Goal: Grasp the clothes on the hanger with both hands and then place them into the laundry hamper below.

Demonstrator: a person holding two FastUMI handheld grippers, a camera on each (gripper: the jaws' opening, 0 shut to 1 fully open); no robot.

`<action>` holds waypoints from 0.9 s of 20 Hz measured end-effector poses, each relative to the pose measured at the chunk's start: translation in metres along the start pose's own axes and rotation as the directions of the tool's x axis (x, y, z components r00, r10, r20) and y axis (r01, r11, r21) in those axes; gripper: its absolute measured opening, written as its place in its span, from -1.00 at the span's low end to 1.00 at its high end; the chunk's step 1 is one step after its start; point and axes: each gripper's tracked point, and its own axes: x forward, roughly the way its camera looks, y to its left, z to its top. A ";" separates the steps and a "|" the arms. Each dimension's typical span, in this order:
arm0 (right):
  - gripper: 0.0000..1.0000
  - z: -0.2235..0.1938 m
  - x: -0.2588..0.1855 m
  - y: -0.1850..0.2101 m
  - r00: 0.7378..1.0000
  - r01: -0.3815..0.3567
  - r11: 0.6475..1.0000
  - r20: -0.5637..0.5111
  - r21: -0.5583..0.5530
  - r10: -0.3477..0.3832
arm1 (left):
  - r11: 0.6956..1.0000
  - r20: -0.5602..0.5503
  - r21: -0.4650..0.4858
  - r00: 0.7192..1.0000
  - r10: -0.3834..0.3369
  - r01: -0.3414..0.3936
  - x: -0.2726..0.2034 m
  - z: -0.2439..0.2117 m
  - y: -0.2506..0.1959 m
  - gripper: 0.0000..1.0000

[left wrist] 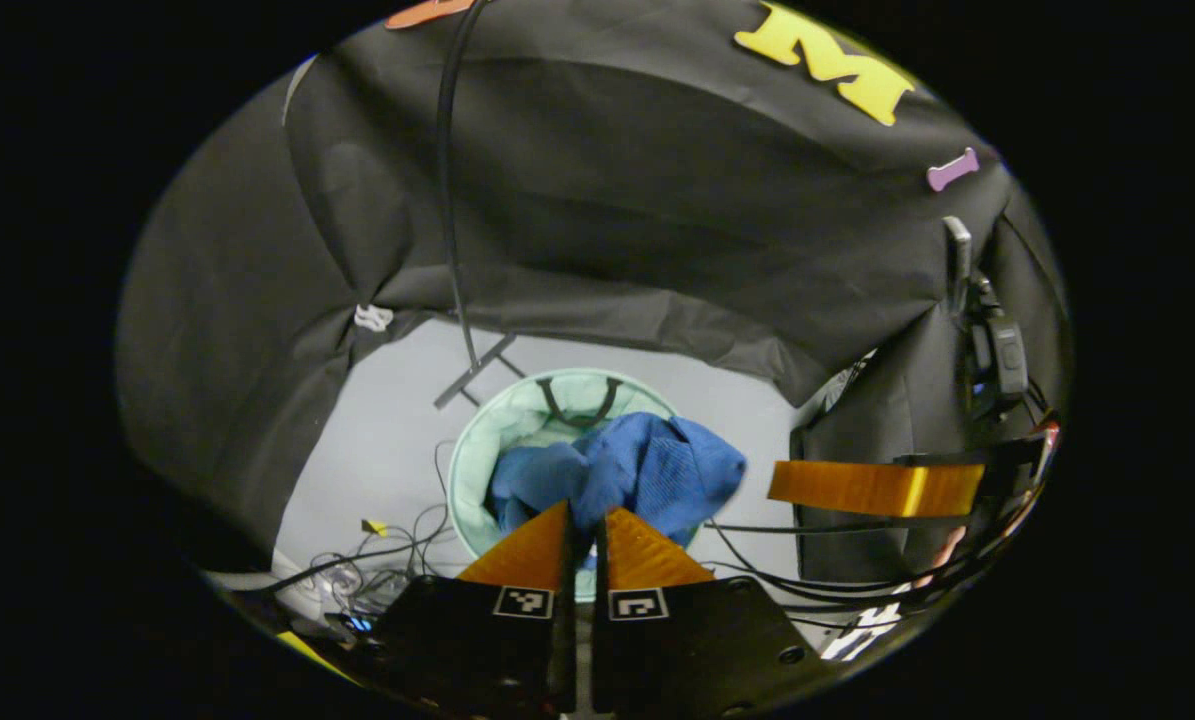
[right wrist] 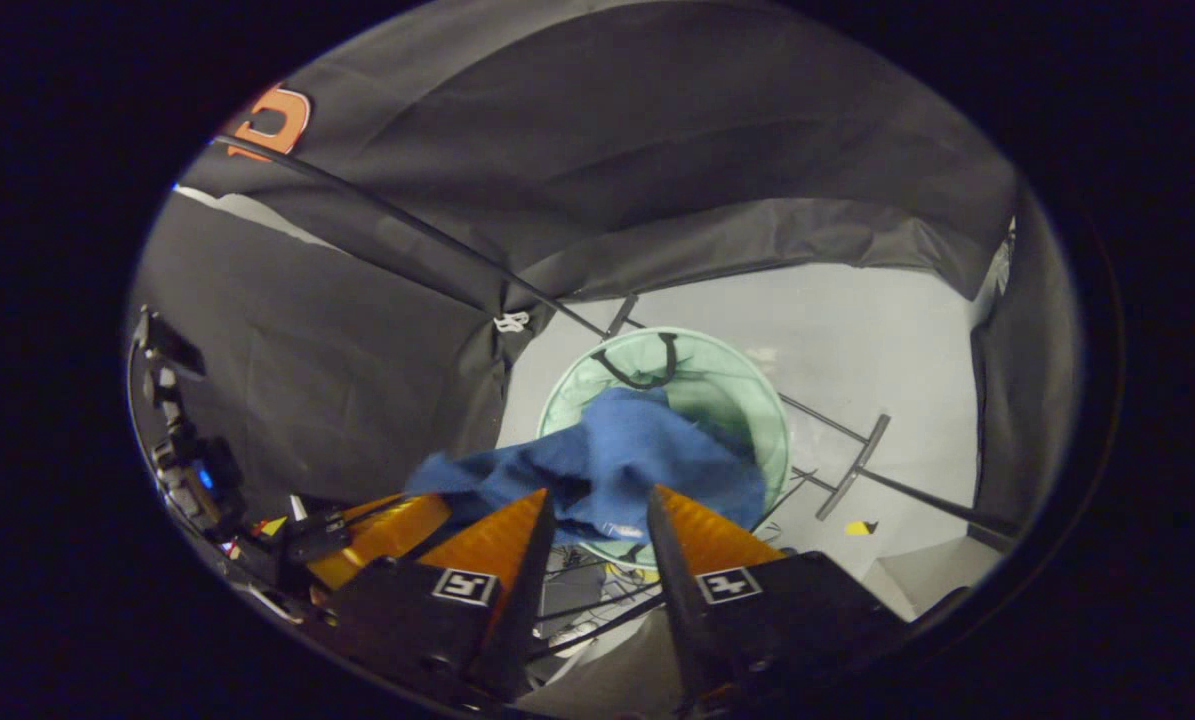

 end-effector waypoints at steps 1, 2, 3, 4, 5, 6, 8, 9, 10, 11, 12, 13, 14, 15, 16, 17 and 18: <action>0.40 0.002 -0.005 -0.005 1.000 0.010 1.000 0.012 -0.022 -0.010 | 1.000 -0.014 -0.019 1.000 -0.015 0.014 0.000 0.000 -0.005 -0.95; 0.60 0.005 -0.009 -0.009 0.999 0.028 0.998 0.027 -0.047 -0.027 | 1.000 -0.021 -0.026 1.000 -0.017 0.017 0.000 0.000 -0.006 -0.39; 0.67 0.007 -0.013 -0.014 0.998 0.051 0.996 0.044 -0.073 -0.048 | 1.000 -0.016 -0.019 1.000 -0.015 0.015 -0.003 0.002 -0.008 0.00; 0.72 0.010 -0.020 -0.017 0.996 0.065 0.993 0.071 -0.094 -0.059 | 1.000 -0.011 -0.008 1.000 -0.010 0.010 -0.005 0.000 -0.008 0.22; 0.72 0.013 -0.031 -0.019 0.993 0.077 0.991 0.100 -0.111 -0.066 | 1.000 -0.006 0.004 1.000 0.001 -0.001 -0.009 0.000 -0.009 0.43; 0.72 0.014 -0.045 -0.021 0.989 0.079 0.988 0.134 -0.129 -0.062 | 1.000 0.000 0.013 1.000 0.010 -0.010 -0.012 -0.002 -0.009 0.65; 0.72 0.009 -0.079 -0.017 0.976 0.094 0.984 0.208 -0.149 -0.062 | 0.999 0.019 0.027 0.999 0.025 -0.026 -0.025 -0.004 -0.012 1.00; 0.72 0.007 -0.096 -0.013 0.966 0.106 0.982 0.250 -0.158 -0.064 | 0.999 0.037 0.036 0.999 0.028 -0.029 -0.034 -0.002 -0.015 0.91; 0.73 0.005 -0.117 -0.011 0.954 0.117 0.979 0.294 -0.167 -0.064 | 0.998 0.058 0.049 0.998 0.030 -0.032 -0.043 0.000 -0.020 0.92; 0.73 0.009 -0.129 -0.013 0.939 0.133 0.976 0.338 -0.171 -0.069 | 0.997 0.080 0.065 0.996 0.032 -0.037 -0.054 0.005 -0.025 0.92; 0.75 0.012 -0.143 -0.016 0.923 0.149 0.974 0.378 -0.171 -0.075 | 0.996 0.110 0.084 0.993 0.033 -0.043 -0.061 0.011 -0.026 0.94; 0.81 0.007 -0.163 -0.017 0.905 0.166 0.972 0.417 -0.166 -0.084 | 0.993 0.142 0.105 0.989 0.034 -0.049 -0.071 0.018 -0.029 1.00; 0.95 0.001 -0.181 -0.017 0.888 0.178 0.971 0.452 -0.160 -0.088 | 0.991 0.175 0.127 0.984 0.030 -0.053 -0.084 0.022 -0.031 1.00; 0.94 -0.006 -0.197 -0.016 0.870 0.190 0.970 0.484 -0.151 -0.095 | 0.988 0.209 0.146 0.978 0.026 -0.058 -0.097 0.028 -0.033 1.00; 0.94 -0.013 -0.217 -0.013 0.851 0.198 0.970 0.516 -0.144 -0.097 | 0.984 0.246 0.167 0.969 0.019 -0.061 -0.110 0.033 -0.036 1.00; 0.94 -0.016 -0.231 -0.013 0.831 0.210 0.968 0.547 -0.134 -0.105 | 0.980 0.287 0.187 0.958 0.011 -0.068 -0.123 0.040 -0.040 1.00; 0.94 -0.017 -0.248 -0.013 0.807 0.222 0.967 0.581 -0.124 -0.111 | 0.975 0.325 0.208 0.946 0.003 -0.074 -0.134 0.046 -0.045 0.94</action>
